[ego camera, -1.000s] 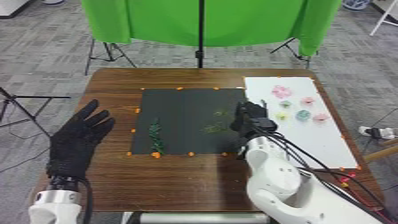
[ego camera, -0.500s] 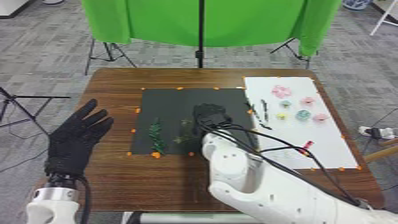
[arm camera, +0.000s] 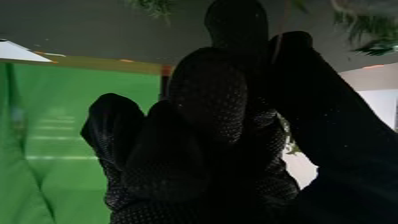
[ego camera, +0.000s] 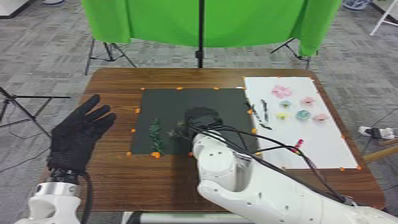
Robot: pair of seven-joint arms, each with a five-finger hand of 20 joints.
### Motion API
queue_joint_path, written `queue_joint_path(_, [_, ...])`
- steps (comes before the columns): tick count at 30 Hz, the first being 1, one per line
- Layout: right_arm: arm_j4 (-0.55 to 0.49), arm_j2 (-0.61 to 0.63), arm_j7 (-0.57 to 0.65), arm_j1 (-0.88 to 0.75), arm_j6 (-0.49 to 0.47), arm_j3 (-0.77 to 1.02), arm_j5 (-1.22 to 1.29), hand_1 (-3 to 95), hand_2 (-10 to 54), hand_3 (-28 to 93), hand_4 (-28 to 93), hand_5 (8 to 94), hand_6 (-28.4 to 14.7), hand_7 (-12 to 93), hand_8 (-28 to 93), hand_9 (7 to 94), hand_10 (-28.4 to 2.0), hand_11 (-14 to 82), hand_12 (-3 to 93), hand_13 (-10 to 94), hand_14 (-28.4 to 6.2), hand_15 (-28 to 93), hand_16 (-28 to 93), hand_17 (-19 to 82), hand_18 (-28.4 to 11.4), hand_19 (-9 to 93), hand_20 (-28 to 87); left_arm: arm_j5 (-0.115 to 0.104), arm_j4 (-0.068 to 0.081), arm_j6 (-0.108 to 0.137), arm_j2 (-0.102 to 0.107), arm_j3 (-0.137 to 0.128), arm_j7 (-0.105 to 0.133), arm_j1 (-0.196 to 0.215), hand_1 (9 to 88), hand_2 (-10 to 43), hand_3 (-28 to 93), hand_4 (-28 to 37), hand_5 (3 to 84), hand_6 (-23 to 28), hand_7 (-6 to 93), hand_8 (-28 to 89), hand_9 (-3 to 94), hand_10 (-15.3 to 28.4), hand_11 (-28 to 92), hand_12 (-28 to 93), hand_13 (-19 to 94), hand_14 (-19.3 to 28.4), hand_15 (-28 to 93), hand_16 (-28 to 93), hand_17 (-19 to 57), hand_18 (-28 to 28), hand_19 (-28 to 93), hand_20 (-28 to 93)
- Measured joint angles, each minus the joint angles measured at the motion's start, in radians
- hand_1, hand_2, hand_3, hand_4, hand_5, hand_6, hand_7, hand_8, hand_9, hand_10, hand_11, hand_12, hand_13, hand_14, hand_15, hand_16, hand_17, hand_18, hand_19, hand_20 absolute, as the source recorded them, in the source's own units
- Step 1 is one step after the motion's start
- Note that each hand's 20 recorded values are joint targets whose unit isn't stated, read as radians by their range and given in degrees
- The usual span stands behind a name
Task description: Arrange flowers
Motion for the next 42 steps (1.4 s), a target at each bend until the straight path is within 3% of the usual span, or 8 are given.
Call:
queue_joint_path(11, [0.017,-0.005,0.018,0.001,0.015,-0.036,0.002,36.8,-1.4,72,-25,93.7,1.1,33,-16,93.7,-13.1,54.2,18.4,85,-12.7,83,21,47,-28.4,93,63,0.002,0.004,-0.006,0.000,0.006,-0.006,-0.009,25.7,5.2,81,-21.4,39.5,10.2,13.8,-10,36.7,20.4,25,11,27,27.8,51,-8,-8.2,25.6,55,6])
queue_joint_path(19, [0.028,-0.008,0.022,0.000,0.046,-0.040,0.001,34.0,2.0,70,-26,93.7,1.1,30,-16,93.7,-12.9,51.4,16.2,85,-12.3,82,20,47,-28.4,93,62,0.002,0.007,-0.009,0.000,0.014,-0.008,-0.014,25.6,5.2,81,-21.3,39.6,10.3,13.7,-10,36.7,20.5,25,11,27,27.8,51,-8,-8.3,25.7,55,6])
queue_joint_path(25, [0.024,-0.007,0.027,-0.006,0.083,-0.033,-0.027,33.0,1.9,70,-26,93.7,1.0,33,-16,93.7,-12.7,53.1,15.2,86,-12.0,82,20,48,-28.4,93,62,0.001,0.007,-0.008,0.004,0.018,0.002,-0.008,25.5,5.3,81,-21.3,39.8,10.4,13.7,-10,36.7,20.5,25,11,27,27.8,51,-8,-8.3,25.6,55,6])
queue_joint_path(28, [0.001,0.000,0.023,-0.023,0.137,-0.003,-0.038,32.2,1.9,71,-26,93.7,0.8,32,-17,93.7,-12.5,53.0,15.3,86,-12.1,82,20,48,-28.4,93,62,0.000,0.005,-0.007,0.005,0.016,0.013,0.004,25.6,5.3,81,-21.3,39.8,10.4,13.7,-10,36.7,20.6,25,11,27,27.8,51,-8,-8.3,25.6,55,6])
queue_joint_path(30, [-0.029,0.011,0.024,-0.038,0.183,0.026,-0.040,31.8,1.6,71,-25,93.7,0.2,25,-15,93.7,-12.1,47.4,17.5,83,-12.1,82,20,46,-28.4,93,61,0.000,0.005,-0.007,0.005,0.016,0.019,0.011,25.7,5.3,81,-21.4,39.8,10.4,13.7,-10,36.7,20.6,25,11,27,27.7,51,-8,-8.3,25.6,55,6])
queue_joint_path(32, [-0.068,0.030,0.028,-0.051,0.224,0.056,-0.040,31.8,0.2,72,-24,90.3,-1.5,16,-12,90.7,-13.5,40.0,19.0,79,-13.0,79,18,41,-28.4,93,52,-0.001,0.005,-0.006,0.005,0.015,0.023,0.015,25.6,5.3,81,-21.4,39.8,10.5,13.6,-10,36.8,20.6,25,11,27,27.8,51,-8,-8.3,25.6,55,6])
queue_joint_path(36, [-0.135,0.090,0.064,-0.061,0.308,0.106,-0.036,35.5,-4.8,74,-24,82.5,-2.5,14,-11,83.9,-15.4,35.5,18.2,73,-14.4,74,15,33,-28.4,91,36,-0.001,0.005,-0.005,0.005,0.009,0.024,0.017,25.6,5.3,81,-21.4,39.9,10.5,13.5,-10,36.8,20.7,25,11,27,27.8,51,-8,-8.3,25.6,55,6])
queue_joint_path(42, [-0.145,0.219,0.152,-0.068,0.569,0.181,0.018,36.1,-7.1,76,-24,71.3,-4.6,13,-11,74.1,-17.9,37.0,17.1,66,-15.6,76,14,29,-28.4,90,35,-0.002,0.005,-0.005,0.005,0.008,0.026,0.017,25.6,5.4,81,-21.5,39.9,10.5,13.5,-10,36.9,20.7,25,11,27,27.8,51,-8,-8.3,25.6,55,6])
